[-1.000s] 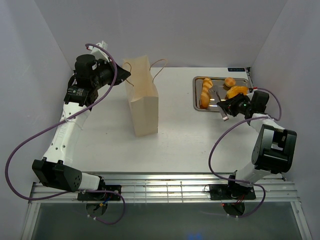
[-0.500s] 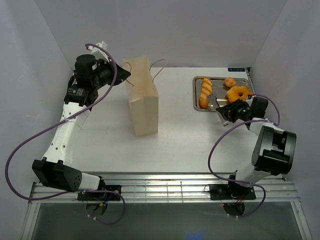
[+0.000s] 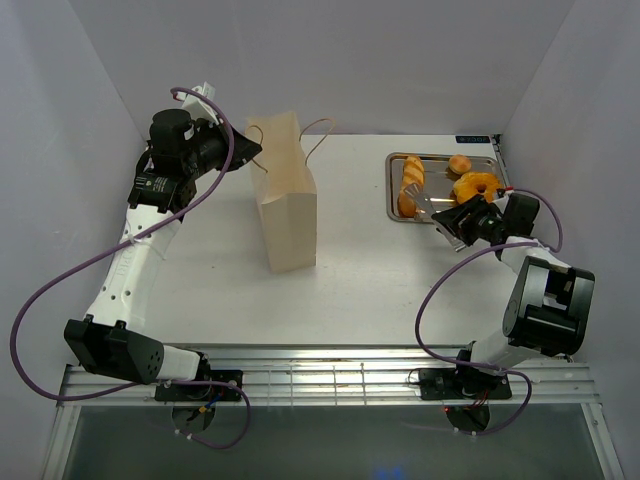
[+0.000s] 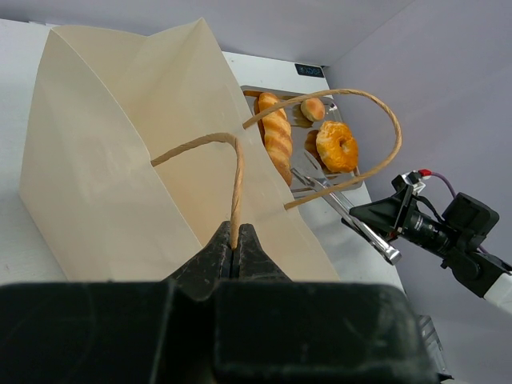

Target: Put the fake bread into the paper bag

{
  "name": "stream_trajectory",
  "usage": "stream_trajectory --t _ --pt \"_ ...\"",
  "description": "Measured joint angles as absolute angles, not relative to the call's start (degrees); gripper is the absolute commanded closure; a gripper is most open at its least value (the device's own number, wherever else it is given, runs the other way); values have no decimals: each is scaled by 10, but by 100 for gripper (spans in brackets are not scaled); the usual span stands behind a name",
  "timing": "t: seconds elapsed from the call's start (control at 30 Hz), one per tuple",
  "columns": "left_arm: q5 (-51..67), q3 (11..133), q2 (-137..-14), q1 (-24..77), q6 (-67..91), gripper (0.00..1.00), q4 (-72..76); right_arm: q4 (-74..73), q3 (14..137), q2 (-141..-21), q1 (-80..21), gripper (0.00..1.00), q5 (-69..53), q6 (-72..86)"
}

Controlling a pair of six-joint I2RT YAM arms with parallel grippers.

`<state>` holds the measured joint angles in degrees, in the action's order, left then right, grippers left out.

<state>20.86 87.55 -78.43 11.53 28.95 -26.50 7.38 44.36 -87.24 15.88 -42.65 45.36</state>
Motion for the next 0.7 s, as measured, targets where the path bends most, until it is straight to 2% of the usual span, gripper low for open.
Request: stream_trajectory --t 0.7 --pt "210 873 -783 115 289 100 -265 39 461 -877 190 45 -432 435"
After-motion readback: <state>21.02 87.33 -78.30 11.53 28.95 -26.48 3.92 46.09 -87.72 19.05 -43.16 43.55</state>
